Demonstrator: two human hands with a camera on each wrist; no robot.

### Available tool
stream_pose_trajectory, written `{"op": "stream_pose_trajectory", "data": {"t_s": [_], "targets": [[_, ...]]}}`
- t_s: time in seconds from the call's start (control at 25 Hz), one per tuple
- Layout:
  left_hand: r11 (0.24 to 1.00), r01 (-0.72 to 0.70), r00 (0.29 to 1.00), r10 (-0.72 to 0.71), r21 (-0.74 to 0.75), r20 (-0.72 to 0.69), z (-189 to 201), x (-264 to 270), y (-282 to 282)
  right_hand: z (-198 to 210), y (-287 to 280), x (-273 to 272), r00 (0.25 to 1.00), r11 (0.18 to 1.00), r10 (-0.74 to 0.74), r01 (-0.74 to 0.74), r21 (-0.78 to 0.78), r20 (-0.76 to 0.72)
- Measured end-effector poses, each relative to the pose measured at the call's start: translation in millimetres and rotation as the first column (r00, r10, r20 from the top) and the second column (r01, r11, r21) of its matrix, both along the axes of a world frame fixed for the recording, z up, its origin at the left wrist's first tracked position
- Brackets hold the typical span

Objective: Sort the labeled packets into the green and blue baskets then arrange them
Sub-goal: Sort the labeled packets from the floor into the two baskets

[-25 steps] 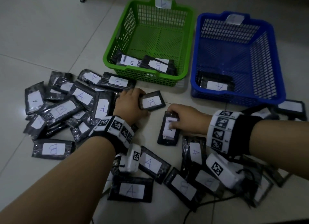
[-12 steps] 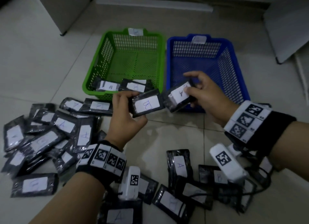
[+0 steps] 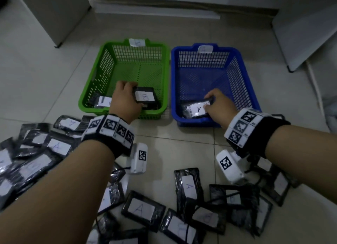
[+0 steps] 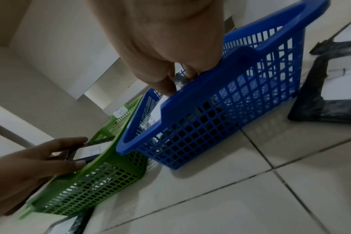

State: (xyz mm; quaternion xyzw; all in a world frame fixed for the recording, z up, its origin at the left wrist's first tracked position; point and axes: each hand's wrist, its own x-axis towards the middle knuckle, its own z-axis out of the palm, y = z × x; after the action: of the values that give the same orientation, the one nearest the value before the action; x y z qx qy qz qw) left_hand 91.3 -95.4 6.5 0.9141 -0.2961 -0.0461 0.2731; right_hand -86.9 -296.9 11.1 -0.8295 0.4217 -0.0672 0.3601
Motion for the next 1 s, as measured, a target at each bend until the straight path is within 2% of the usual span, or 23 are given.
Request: {"op": "stream_pose_trajectory", "data": {"t_s": [0.08, 0.16, 0.24, 0.32, 0.36, 0.44, 0.52, 0.6, 0.68, 0.76, 0.88, 1.0], "targets": [[0.997, 0.034, 0.997, -0.029, 0.072, -0.066, -4, 5, -3, 1, -1, 0, 0.996, 0.997, 0.024, -0.03, -0.069, -0.082], [0.996, 0.043, 0.998, -0.039, 0.082, -0.049, -7, -2, -1, 3, 1, -7, 0.991, 0.992, 0.078, -0.088, -0.091, -0.111], [0.995, 0.027, 0.997, -0.019, -0.095, 0.081, -9, -25, 5, 9, 8, -24, 0.989, 0.979, 0.146, -0.146, -0.141, -0.013], [0.955, 0.12, 0.977, -0.064, -0.273, 0.205, -13, -66, 12, 14, 18, -53, 0.971, 0.962, 0.203, -0.174, -0.212, 0.127], [0.935, 0.215, 0.97, -0.171, -0.282, 0.173, -17, -92, 15, 15, 25, -72, 0.956, 0.952, 0.241, -0.199, -0.233, 0.167], [0.9, 0.391, 0.909, -0.41, -0.192, -0.071, -33, -135, 22, 9, 38, -112, 0.928, 0.924, 0.337, -0.293, -0.245, 0.161], [0.871, 0.487, 0.824, -0.484, -0.068, -0.295, -52, -163, 24, -6, 45, -149, 0.918, 0.91, 0.394, -0.383, -0.161, 0.042], [0.859, 0.509, 0.801, -0.449, 0.054, -0.395, -64, -175, 28, -18, 53, -175, 0.892, 0.9, 0.416, -0.431, -0.055, -0.177], [0.847, 0.514, 0.809, -0.427, 0.134, -0.405, -65, -183, 28, -23, 63, -193, 0.811, 0.882, 0.434, -0.471, 0.002, -0.392], [0.828, 0.524, 0.806, -0.405, 0.201, -0.432, -62, -185, 25, -25, 70, -200, 0.742, 0.858, 0.445, -0.513, 0.002, -0.502], [0.807, 0.535, 0.78, -0.356, 0.252, -0.515, -57, -179, 18, -29, 72, -200, 0.724, 0.838, 0.466, -0.546, -0.009, -0.508], [0.869, 0.475, 0.727, -0.299, 0.139, -0.618, -47, -163, 15, -27, 62, -189, 0.777, 0.882, 0.451, -0.465, 0.083, -0.439]]}}
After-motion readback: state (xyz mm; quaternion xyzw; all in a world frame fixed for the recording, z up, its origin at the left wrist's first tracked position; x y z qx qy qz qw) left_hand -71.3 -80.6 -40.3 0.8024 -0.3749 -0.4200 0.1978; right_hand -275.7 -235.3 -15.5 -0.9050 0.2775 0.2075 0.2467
